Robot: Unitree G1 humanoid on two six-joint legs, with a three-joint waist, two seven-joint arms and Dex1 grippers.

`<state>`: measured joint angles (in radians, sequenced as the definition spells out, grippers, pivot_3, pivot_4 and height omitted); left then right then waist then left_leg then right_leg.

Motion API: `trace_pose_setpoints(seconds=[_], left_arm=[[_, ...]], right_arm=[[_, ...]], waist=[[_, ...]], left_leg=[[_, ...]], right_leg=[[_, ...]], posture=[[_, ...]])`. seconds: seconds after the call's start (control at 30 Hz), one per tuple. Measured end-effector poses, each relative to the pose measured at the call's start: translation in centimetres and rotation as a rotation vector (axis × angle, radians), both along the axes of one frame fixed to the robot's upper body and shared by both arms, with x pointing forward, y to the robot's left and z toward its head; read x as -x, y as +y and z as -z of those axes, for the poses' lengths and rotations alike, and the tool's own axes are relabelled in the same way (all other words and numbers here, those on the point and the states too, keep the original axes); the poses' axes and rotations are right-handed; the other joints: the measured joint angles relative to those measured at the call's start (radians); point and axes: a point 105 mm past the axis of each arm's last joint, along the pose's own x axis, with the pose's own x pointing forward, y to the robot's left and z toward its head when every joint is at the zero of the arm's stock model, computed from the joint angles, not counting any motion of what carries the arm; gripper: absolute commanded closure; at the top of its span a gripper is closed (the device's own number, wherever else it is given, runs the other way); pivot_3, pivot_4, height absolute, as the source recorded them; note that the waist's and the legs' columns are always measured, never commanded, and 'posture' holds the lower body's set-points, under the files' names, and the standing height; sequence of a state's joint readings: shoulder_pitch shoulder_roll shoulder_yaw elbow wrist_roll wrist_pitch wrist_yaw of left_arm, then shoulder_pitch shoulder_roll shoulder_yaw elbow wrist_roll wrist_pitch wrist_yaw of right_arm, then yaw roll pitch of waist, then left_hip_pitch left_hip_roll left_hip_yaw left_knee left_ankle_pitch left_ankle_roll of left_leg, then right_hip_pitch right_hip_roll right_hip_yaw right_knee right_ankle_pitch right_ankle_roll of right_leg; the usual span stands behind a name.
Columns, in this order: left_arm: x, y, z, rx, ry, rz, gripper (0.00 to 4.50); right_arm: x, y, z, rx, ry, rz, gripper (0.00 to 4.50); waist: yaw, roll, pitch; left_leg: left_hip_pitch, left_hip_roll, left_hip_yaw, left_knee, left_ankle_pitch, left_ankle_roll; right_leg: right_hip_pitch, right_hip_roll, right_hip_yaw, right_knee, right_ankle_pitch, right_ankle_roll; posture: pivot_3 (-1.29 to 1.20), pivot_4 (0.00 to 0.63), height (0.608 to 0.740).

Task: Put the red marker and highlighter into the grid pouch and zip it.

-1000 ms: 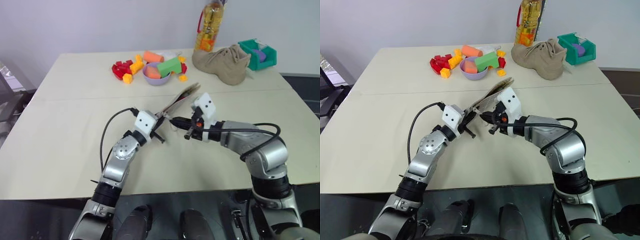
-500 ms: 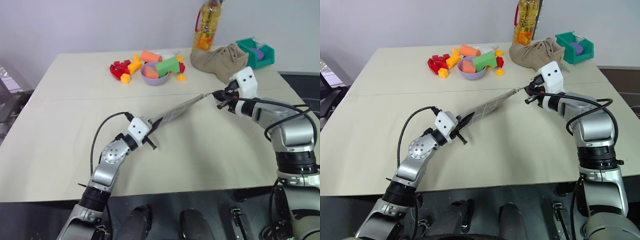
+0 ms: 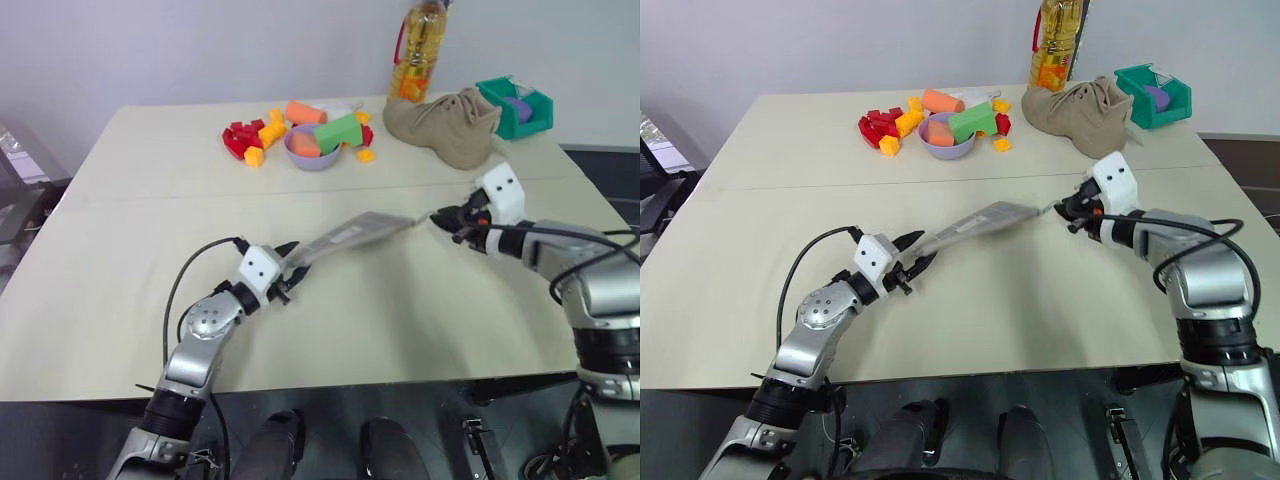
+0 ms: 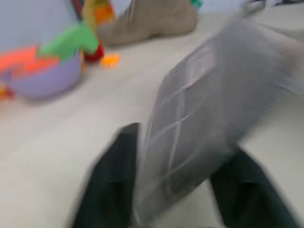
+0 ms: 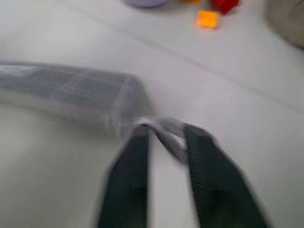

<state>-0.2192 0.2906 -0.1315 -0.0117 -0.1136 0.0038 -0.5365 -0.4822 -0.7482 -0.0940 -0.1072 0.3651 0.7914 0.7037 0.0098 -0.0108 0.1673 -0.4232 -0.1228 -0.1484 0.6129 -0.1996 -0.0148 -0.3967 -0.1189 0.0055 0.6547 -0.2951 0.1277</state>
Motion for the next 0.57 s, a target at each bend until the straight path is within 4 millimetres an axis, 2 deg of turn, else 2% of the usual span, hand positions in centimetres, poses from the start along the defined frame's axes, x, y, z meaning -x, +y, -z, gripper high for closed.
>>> trace_pose_setpoints(seconds=[0.03, 0.07, 0.17, 0.37, 0.47, 0.57], left_arm=[[0.2, 0.2, 0.0, 0.007, 0.012, -0.008, 0.33], [0.5, 0.4, 0.1, 0.015, 0.024, -0.021, 0.05], [1.0, 2.5, 0.8, 0.043, 0.086, -0.12, 0.05], [2.1, 7.2, 2.8, 0.062, 0.21, -0.365, 0.05], [2.7, 9.5, 3.3, 0.06, 0.23, -0.469, 0.05], [3.2, 10.7, 3.1, 0.065, 0.225, -0.517, 0.05]], right_arm=[[0.4, 0.1, 0.4, -0.002, 0.006, -0.019, 1.59], [0.7, 0.0, 0.8, -0.003, 0.01, -0.031, 1.58], [1.6, -1.0, 1.8, -0.012, 0.001, -0.037, 1.58], [1.5, -4.5, 2.2, -0.053, -0.057, 0.063, 1.58], [1.8, -5.3, 3.2, -0.07, -0.034, 0.072, 1.58], [1.9, -5.6, 3.7, -0.078, -0.019, 0.065, 1.58]], waist=[[0.0, 0.0, 0.0], [0.0, 0.0, 0.0], [-0.001, 0.0, 0.0], [0.002, 0.0, 0.0], [0.002, 0.0, 0.0], [0.002, 0.0, 0.0]], left_leg=[[0.0, 0.0, 0.0, 0.0, 0.0, 0.0], [0.0, 0.0, 0.0, 0.0, 0.0, 0.0], [0.0, 0.0, 0.0, 0.0, 0.0, 0.0], [0.0, 0.0, 0.001, 0.0, -0.001, 0.001], [0.0, 0.0, 0.002, 0.0, -0.001, 0.001], [0.0, 0.0, 0.002, 0.0, -0.001, 0.001]], right_leg=[[0.0, 0.0, 0.0, 0.0, 0.0, 0.0], [0.0, 0.0, 0.0, 0.0, 0.0, 0.0], [0.0, 0.0, 0.0, 0.0, 0.0, 0.0], [0.0, 0.0, 0.001, 0.0, 0.0, 0.0], [0.0, 0.0, 0.001, 0.0, 0.0, 0.0], [0.0, 0.0, 0.002, 0.0, 0.0, 0.0]], posture=[[0.0, 0.15, 0.74], [0.0, 0.15, 0.74], [0.0, 0.15, 0.74], [0.0, 0.15, 0.74], [0.0, 0.15, 0.74], [0.0, 0.15, 0.74]])
